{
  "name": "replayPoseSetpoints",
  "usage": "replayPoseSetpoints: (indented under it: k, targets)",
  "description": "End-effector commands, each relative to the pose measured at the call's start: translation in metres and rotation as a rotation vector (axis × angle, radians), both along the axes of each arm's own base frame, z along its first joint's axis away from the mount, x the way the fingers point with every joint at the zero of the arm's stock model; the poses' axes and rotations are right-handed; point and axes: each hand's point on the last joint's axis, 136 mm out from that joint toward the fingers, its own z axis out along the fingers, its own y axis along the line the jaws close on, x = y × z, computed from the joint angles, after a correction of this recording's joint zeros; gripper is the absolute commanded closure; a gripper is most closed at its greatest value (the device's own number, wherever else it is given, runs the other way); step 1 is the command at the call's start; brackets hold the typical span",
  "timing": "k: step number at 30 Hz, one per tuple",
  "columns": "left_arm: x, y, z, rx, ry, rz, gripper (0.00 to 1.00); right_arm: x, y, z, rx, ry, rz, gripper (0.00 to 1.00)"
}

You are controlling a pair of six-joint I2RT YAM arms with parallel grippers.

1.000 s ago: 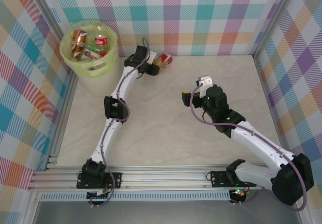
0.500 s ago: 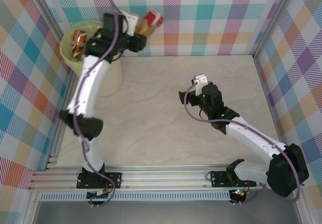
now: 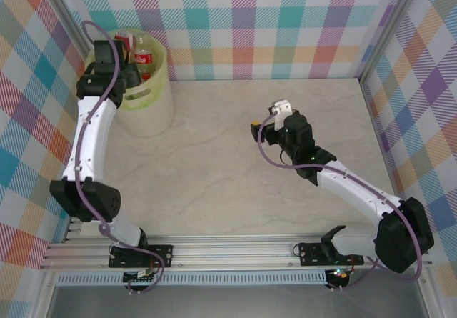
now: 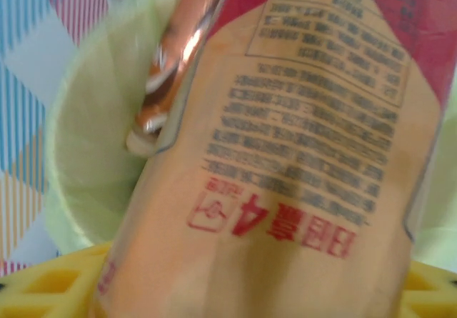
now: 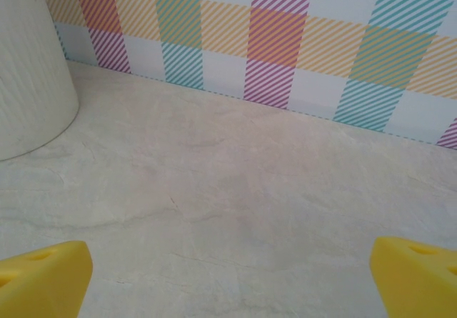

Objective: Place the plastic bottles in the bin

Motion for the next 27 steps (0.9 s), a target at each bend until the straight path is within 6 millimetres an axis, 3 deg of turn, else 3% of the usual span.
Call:
replayPoseSetpoints:
  k: [1, 4, 10, 13, 15, 17, 23, 27]
  targets:
    - [-0.002, 0.005, 0.014, -0.068, -0.063, 0.043, 0.19, -0.002, -0.019, 0.01, 0.011, -0.022, -0.071, 0.0]
    - [-0.008, 0.005, 0.023, -0.079, -0.098, 0.051, 0.01, -0.004, -0.037, 0.003, 0.012, -0.003, -0.124, 0.0]
    - [-0.052, 0.001, 0.06, -0.097, -0.241, 0.024, 0.0, -0.008, -0.089, -0.018, -0.007, 0.042, -0.252, 0.0]
    - [-0.089, 0.012, 0.062, -0.065, -0.346, 0.08, 0.0, -0.008, -0.133, -0.041, -0.017, 0.087, -0.382, 0.0]
    - [-0.113, 0.029, 0.035, -0.011, -0.378, 0.168, 0.0, -0.008, -0.164, -0.064, -0.017, 0.13, -0.465, 0.0]
    - [-0.132, 0.042, 0.001, 0.031, -0.391, 0.246, 0.0, -0.008, -0.177, -0.088, -0.014, 0.172, -0.471, 0.0]
    - [-0.159, 0.056, -0.119, 0.067, -0.352, 0.338, 0.0, 0.006, -0.172, -0.147, 0.071, 0.265, -0.318, 0.0]
    - [-0.147, 0.046, -0.181, 0.015, -0.291, 0.274, 0.0, 0.024, -0.164, -0.146, 0.077, 0.199, -0.229, 0.0]
